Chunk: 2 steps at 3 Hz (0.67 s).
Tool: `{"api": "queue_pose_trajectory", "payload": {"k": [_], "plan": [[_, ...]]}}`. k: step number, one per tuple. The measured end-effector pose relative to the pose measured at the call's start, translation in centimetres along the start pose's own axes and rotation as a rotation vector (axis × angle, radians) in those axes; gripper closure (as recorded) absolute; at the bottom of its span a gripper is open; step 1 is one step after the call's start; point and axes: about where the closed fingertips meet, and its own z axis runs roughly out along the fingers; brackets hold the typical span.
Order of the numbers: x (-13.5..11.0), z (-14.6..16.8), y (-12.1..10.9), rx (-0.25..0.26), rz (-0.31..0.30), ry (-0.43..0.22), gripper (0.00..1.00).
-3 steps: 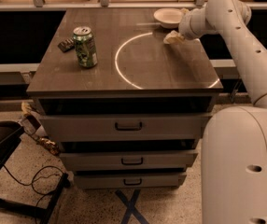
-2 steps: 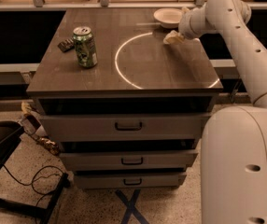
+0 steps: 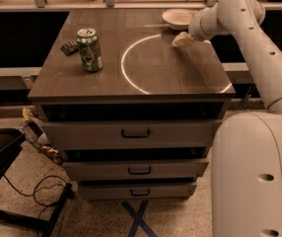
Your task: Move paper bowl near green can
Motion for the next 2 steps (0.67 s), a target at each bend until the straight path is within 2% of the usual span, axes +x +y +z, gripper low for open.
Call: {"api": "queue_pose_trajectory", "payload": {"k": [2], "plan": [[-0.13, -0.12, -0.13, 0.000, 0.000, 0.000, 0.65]]}}
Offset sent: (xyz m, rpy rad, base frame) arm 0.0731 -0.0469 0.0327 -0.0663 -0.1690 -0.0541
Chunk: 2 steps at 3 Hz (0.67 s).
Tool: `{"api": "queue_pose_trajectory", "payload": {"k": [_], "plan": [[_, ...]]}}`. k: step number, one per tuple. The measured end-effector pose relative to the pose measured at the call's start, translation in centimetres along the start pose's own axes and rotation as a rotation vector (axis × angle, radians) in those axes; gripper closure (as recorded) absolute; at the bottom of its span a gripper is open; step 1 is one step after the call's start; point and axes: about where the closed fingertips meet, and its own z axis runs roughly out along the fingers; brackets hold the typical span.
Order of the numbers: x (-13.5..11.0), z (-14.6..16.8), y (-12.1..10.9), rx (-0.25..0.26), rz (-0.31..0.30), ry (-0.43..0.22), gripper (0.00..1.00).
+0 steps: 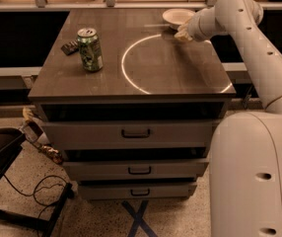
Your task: Move paper bowl near green can
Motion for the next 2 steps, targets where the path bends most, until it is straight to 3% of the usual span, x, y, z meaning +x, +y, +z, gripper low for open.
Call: {"api": "queue_pose_trajectory", "payload": {"k": [1, 2], "plan": [[0.5, 0.5, -2.1, 0.057, -0.029, 0.002, 0.88], [1.2, 0.8, -4.3, 0.118, -0.062, 0.011, 0.87]]}}
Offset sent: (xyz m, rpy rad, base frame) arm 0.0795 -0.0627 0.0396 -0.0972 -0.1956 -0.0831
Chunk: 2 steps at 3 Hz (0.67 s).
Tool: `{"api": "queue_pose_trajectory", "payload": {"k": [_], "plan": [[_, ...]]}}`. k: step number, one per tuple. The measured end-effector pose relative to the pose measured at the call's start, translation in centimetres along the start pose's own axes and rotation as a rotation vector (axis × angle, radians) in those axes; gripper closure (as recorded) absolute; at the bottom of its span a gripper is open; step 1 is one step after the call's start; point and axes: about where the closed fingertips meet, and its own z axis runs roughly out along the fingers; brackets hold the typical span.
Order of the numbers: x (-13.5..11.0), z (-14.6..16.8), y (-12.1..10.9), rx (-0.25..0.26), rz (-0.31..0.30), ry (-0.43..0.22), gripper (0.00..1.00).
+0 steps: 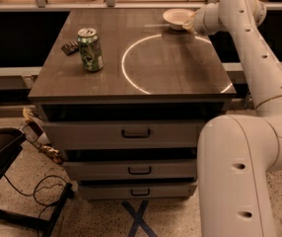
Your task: Move paper bowl near green can
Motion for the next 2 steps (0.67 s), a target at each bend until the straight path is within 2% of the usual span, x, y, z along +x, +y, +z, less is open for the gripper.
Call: {"api": "queue_pose_trajectory", "payload": {"k": [1, 2], "plan": [[0.49, 0.25, -1.07, 0.030, -0.022, 0.012, 0.65], [0.39, 0.62, -0.81, 0.025, -0.022, 0.010, 0.35]]}}
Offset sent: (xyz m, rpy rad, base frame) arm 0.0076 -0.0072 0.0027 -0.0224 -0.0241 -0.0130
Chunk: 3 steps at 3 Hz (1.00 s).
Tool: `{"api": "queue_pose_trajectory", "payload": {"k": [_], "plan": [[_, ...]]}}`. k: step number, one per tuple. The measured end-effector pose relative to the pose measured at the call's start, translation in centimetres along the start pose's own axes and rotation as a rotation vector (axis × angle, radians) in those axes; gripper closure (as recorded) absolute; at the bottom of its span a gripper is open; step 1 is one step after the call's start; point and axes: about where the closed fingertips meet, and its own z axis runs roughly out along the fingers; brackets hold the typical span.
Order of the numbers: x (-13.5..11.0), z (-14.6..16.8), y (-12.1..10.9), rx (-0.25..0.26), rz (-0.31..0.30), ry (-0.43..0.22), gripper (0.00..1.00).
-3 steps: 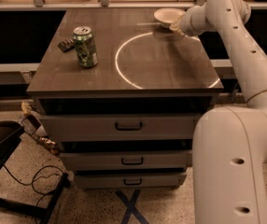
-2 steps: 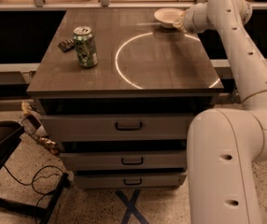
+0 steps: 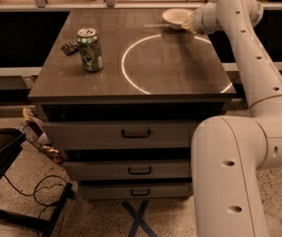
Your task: Move paper bowl near green can
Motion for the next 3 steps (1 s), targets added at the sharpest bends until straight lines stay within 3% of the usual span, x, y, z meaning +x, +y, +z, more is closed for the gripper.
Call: {"api": "queue_pose_trajectory", "payload": {"k": [1, 2, 3], "plan": [[-0.01, 0.28, 0.26, -0.004, 0.000, 0.000, 0.11], [-0.03, 0.58, 0.53, -0.009, 0.000, 0.000, 0.00], [-0.18, 0.46, 0.36, -0.009, 0.000, 0.000, 0.00]]}}
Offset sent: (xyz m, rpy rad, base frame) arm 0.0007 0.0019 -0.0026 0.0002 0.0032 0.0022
